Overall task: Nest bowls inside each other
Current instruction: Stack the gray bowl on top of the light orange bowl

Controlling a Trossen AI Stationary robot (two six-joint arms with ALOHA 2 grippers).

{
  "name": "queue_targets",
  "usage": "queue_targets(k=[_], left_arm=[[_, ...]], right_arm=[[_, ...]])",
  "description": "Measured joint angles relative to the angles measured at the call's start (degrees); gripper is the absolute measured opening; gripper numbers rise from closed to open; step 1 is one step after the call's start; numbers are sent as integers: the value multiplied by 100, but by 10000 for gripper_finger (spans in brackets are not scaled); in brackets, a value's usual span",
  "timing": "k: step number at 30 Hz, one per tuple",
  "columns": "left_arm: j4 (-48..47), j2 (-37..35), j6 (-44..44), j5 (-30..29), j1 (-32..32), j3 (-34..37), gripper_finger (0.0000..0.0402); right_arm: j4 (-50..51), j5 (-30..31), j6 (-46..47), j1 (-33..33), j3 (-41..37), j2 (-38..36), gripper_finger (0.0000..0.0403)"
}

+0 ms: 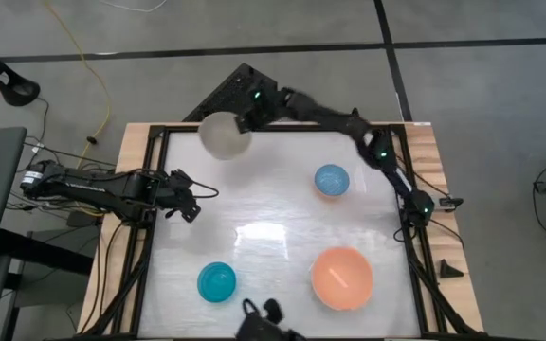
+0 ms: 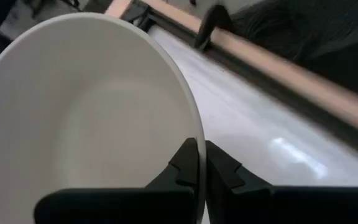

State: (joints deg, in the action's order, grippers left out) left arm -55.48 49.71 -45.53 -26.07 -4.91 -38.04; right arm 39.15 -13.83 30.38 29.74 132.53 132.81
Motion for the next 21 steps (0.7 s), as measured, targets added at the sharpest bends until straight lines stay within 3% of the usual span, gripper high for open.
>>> queue_targets(k=[4,6,12,16,21], left_arm=[[66,0,77,-35,0,0,255],[200,1,171,-93,-10,0,255],[818,2,507,-515,-44,0,255],[1167,2,841,-746,-44,0,255],[1369,2,1075,-930,-42,0,255]], right_arm=[[1620,-40,-1024,168,2,-871,31],[2515,259,-1352,190,7,-1279,31],[4461,773,-1762,-114,-25,-2434,31],[4735,752,-1696,-781,-801,-3449,31],[4154,1013,-491,-2104,-2754,-5099,31]])
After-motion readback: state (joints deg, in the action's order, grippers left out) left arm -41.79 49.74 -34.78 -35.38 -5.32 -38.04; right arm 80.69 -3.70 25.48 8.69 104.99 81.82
